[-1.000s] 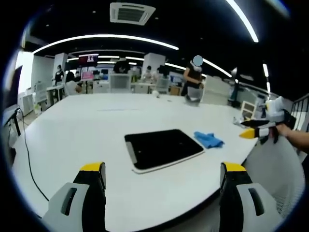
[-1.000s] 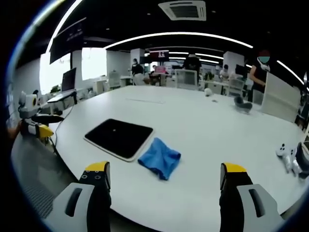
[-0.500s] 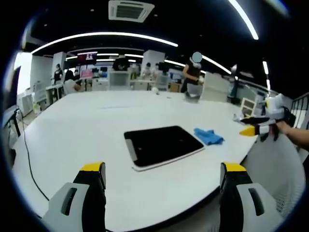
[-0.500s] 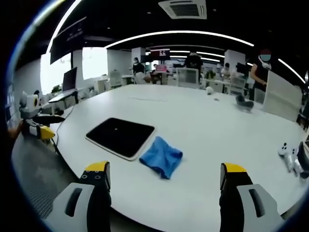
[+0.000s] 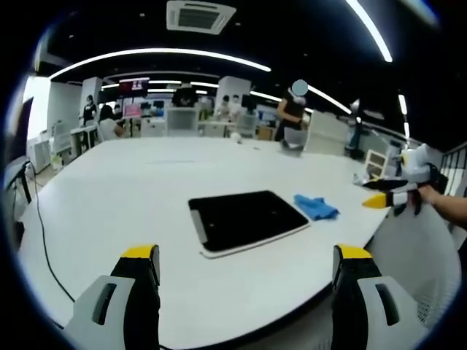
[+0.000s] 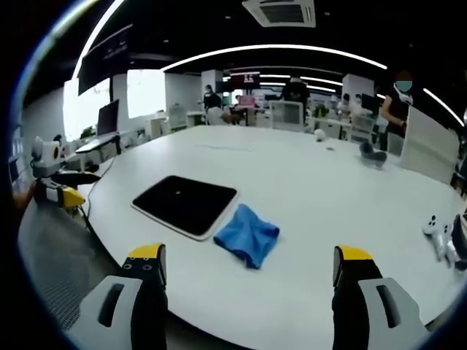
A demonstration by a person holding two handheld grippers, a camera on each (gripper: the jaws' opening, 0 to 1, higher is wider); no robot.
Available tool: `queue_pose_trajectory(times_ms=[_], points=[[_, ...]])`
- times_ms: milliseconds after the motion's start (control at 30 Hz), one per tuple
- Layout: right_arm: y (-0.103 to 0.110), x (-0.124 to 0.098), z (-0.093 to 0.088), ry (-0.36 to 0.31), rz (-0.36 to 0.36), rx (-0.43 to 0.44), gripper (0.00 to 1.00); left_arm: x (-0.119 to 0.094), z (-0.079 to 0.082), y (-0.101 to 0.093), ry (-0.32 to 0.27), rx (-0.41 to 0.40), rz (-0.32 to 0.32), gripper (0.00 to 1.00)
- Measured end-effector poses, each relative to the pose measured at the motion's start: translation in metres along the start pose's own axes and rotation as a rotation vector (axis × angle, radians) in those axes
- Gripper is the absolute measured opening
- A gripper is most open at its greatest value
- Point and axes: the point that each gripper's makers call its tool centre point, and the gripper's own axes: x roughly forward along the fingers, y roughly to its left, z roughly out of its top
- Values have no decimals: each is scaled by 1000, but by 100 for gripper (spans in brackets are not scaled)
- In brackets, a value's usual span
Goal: Wipe the mirror surface with the cleaning cloth until all visible marks leave the cleaned area.
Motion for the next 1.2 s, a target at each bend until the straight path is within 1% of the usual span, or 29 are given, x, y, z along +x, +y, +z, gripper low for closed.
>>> queue_pose_trajectory(times_ms=[67,233,333,400,567,733,933,1000,1067,1167,1200], points=[[0,0,-1,4,-3,-7,94,0,0,1,-2,2,5,99],[-2,-1,3,-19,-11,13,93,0,-1,1,5,1,6,99],[-2,-1,2,-14,-10,13,92,0,-1,1,10,3,6,99],[-1,-1,1,-6,-7,11,91,0,-1,1,6,0,6,99],[-2,-1,1,-7,-12,13,90,-1,1,1,-8,-13,2,99],[-3,-2,4,-25,-19,18,90,0,2,-1,-11,-12,-4,99],[-2,-1,1,-6,-7,9,90,-1,3,1,-23,-20,4,99],[2,0,-4,27,12,-7,89,-1,2,2,-14,-19,8,99],[0,0,-6,42,6,-15,88,-1,1,2,-13,-20,8,99],[-1,-1,-4,35,17,13,87,-2,1,2,-11,-21,6,99],[-1,-1,-3,27,22,21,87,-2,4,1,-27,-21,4,99]])
